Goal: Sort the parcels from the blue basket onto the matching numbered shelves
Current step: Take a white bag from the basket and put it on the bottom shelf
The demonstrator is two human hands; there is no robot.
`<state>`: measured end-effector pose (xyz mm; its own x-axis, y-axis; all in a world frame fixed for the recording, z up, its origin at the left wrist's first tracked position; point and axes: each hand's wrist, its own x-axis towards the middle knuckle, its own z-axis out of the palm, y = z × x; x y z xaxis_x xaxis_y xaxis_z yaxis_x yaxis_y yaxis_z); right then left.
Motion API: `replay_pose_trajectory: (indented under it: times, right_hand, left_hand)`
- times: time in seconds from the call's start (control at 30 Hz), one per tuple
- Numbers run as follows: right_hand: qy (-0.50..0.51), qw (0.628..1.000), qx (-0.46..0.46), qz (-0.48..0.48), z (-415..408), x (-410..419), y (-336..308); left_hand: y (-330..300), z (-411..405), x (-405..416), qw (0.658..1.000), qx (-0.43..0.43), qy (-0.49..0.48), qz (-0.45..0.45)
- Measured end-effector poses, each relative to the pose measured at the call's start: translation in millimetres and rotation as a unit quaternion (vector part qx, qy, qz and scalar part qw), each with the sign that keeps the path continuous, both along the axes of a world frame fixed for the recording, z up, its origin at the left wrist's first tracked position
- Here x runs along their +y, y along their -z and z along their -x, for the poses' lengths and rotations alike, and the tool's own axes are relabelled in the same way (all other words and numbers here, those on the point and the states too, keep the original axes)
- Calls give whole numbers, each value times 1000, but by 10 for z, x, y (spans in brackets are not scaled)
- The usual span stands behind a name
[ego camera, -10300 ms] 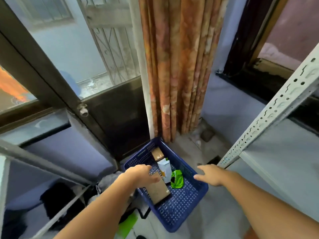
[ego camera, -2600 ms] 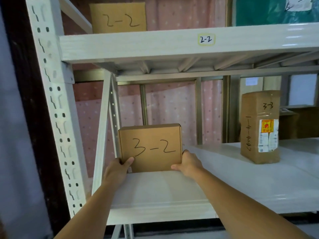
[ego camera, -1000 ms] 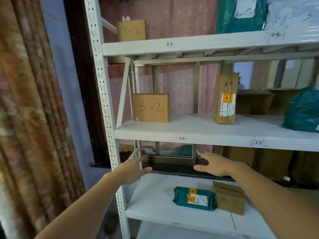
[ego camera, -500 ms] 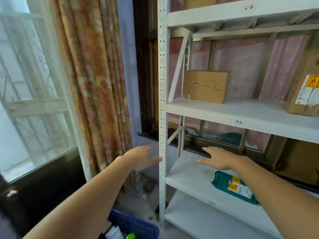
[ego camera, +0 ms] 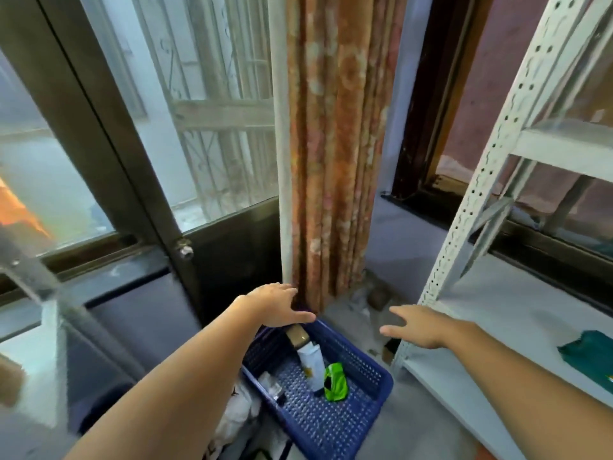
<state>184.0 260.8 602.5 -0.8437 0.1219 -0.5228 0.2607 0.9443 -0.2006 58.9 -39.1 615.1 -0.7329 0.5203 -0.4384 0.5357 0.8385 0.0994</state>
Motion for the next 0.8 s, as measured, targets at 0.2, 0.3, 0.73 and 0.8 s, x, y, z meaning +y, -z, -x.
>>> replay_pose_trajectory:
  times: [0.2,0.3,0.73,0.8]
  right_hand:
    - [-13,999,-27,16,413,-144,352]
    - [-14,999,-39,23,624,-68,603]
    - [-59,988,-127,59,1622,685,1557]
    - [-61,985,-151,56,1733,757,1695]
  left_hand:
    - [346,212,-224,999,-39,-28,18]
    - [543,357,-199,997,-55,-38,29]
    - [1571,1029,400,978,-141,-145,49]
    - [1726,1068,476,974,-163,-144,54]
